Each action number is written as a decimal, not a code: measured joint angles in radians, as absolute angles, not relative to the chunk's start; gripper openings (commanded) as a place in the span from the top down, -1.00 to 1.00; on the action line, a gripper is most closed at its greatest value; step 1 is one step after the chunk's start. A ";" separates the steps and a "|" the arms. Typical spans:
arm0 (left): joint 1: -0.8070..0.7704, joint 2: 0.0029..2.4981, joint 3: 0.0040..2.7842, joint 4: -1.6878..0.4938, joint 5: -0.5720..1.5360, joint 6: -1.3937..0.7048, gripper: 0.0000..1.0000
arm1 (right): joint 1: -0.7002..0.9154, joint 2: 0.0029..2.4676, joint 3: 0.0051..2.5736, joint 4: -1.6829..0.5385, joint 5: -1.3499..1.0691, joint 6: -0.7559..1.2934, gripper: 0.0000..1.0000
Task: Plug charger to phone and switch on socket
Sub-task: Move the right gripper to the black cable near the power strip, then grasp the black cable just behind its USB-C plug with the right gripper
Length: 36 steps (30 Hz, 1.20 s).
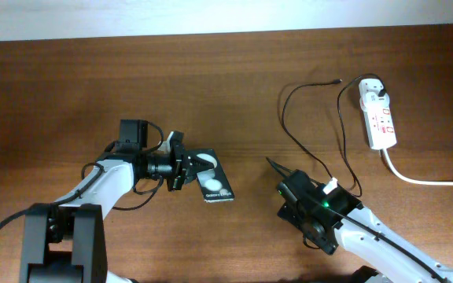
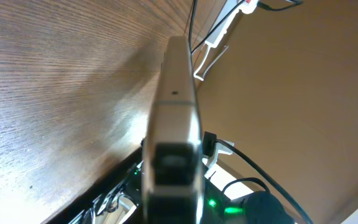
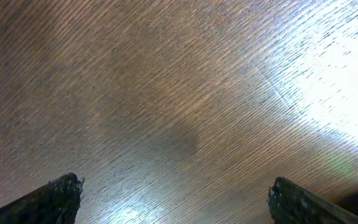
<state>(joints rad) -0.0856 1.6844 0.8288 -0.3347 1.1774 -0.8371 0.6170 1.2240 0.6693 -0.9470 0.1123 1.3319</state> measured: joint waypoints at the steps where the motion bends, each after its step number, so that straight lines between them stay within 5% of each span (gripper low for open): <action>1: -0.086 1.684 0.829 -0.334 1.175 -0.833 1.00 | 0.617 1.224 0.669 -0.937 0.110 1.332 -0.98; 10: -0.086 1.684 0.829 -0.337 1.173 -0.804 1.00 | 0.617 1.224 0.669 -0.600 0.138 1.332 -0.98; 14: -0.086 1.684 0.829 -0.337 1.171 -0.804 1.00 | 0.566 1.224 0.680 -0.474 0.165 1.087 -0.98; 19: -0.086 1.684 0.829 -0.337 1.162 -0.803 1.00 | 0.309 1.298 0.949 -0.544 0.050 0.812 -1.00; 25: -0.086 1.685 0.829 -0.337 1.153 -0.803 1.00 | 0.217 1.879 1.330 -0.430 0.034 0.697 -0.40; 27: -0.086 1.685 0.830 -0.337 1.152 -0.803 1.00 | 0.201 1.994 1.337 -0.316 0.035 0.695 -0.38; 29: -0.086 1.685 0.830 -0.337 1.152 -0.803 1.00 | 0.189 2.049 1.339 -0.251 0.035 0.693 -0.26; 31: -0.086 1.685 0.830 -0.337 1.152 -0.803 1.00 | 0.188 2.064 1.341 -0.218 0.035 0.691 0.19; 36: -0.086 1.685 0.830 -0.337 1.152 -0.803 1.00 | 0.188 2.081 1.341 -0.227 0.035 0.684 0.56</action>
